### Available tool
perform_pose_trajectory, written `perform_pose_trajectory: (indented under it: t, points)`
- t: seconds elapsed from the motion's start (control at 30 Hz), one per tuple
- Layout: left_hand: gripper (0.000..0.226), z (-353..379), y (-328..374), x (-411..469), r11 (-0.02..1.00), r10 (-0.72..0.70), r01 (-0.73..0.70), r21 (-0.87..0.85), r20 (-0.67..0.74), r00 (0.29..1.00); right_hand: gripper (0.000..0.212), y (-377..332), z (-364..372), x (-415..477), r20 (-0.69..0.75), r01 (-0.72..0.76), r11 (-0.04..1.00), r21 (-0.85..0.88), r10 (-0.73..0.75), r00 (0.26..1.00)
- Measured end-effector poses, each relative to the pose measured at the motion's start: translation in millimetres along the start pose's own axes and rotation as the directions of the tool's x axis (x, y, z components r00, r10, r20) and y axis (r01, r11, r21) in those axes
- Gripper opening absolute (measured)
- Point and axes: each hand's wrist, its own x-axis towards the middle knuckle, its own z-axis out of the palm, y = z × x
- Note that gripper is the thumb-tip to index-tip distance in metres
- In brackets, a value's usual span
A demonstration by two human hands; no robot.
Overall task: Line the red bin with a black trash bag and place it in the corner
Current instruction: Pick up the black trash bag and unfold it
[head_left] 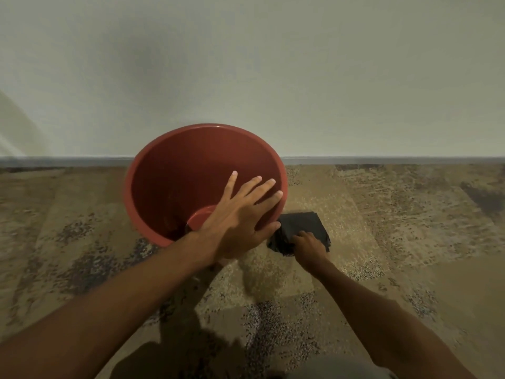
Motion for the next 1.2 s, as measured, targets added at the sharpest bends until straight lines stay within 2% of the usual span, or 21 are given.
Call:
perform_pose_trajectory:
  t: [0.07,0.17,0.23,0.37,0.57,0.63,0.7,0.73,0.8,0.87,0.93,1.0,1.1,1.13,1.2]
  points:
    - [0.061,3,-1,2,1.000,0.001,-0.001,0.000,-0.015,1.000,0.021,0,-13,0,-0.067,-0.046,0.996,0.075,0.051,0.996]
    - [0.061,6,-3,3,1.000,-0.004,0.004,-0.006,-0.020,1.000,0.015,0,-48,-4,-0.135,-0.151,0.942,0.299,0.198,0.971]
    - [0.061,7,-2,3,1.000,-0.006,0.006,-0.004,-0.021,1.000,0.010,2,-79,-7,-0.154,-0.158,0.914,0.374,0.229,0.961]
    - [0.063,7,2,3,1.000,-0.005,0.006,-0.013,0.028,1.000,0.014,4,-150,-18,-0.217,-0.098,0.924,0.370,0.188,0.958]
    - [0.065,-5,16,11,0.998,-0.056,0.051,0.035,0.144,0.988,0.016,-9,-255,-47,-0.245,0.110,0.925,0.365,-0.019,0.969]
    - [0.067,-9,22,14,0.991,-0.124,0.130,-0.033,0.136,0.983,0.022,-14,-288,-58,-0.283,0.159,0.927,0.341,-0.060,0.957]
    - [0.073,-15,31,17,0.956,-0.203,0.216,-0.200,0.084,0.976,0.024,-18,-321,-70,-0.329,0.199,0.921,0.334,-0.084,0.940]
    - [0.077,-21,36,19,0.910,-0.250,0.254,-0.327,0.056,0.967,0.024,-19,-337,-77,-0.350,0.220,0.915,0.339,-0.095,0.932]
    - [0.085,-32,46,26,0.746,-0.334,0.303,-0.593,0.060,0.941,0.023,-22,-366,-90,-0.398,0.256,0.891,0.374,-0.095,0.913]
    - [0.098,-44,54,36,0.510,-0.381,0.334,-0.793,0.139,0.914,0.023,-24,-392,-103,-0.431,0.273,0.861,0.428,-0.071,0.900]
    - [0.113,-58,60,45,0.221,-0.411,0.359,-0.907,0.247,0.877,0.022,-24,-410,-114,-0.459,0.280,0.824,0.493,-0.027,0.888]
    - [0.113,-69,63,52,-0.023,-0.425,0.365,-0.931,0.340,0.839,0.021,-20,-421,-121,-0.494,0.276,0.770,0.575,0.057,0.867]
    - [0.088,-77,69,59,-0.325,-0.327,0.366,-0.872,0.466,0.822,0.022,-4,-422,-124,-0.501,0.236,0.691,0.684,0.210,0.839]
    - [0.075,-80,71,59,-0.388,-0.290,0.360,-0.848,0.484,0.826,0.022,2,-418,-124,-0.491,0.215,0.664,0.716,0.259,0.832]
    - [0.053,-84,75,60,-0.415,-0.249,0.356,-0.837,0.481,0.841,0.021,15,-406,-123,-0.448,0.172,0.598,0.783,0.351,0.822]
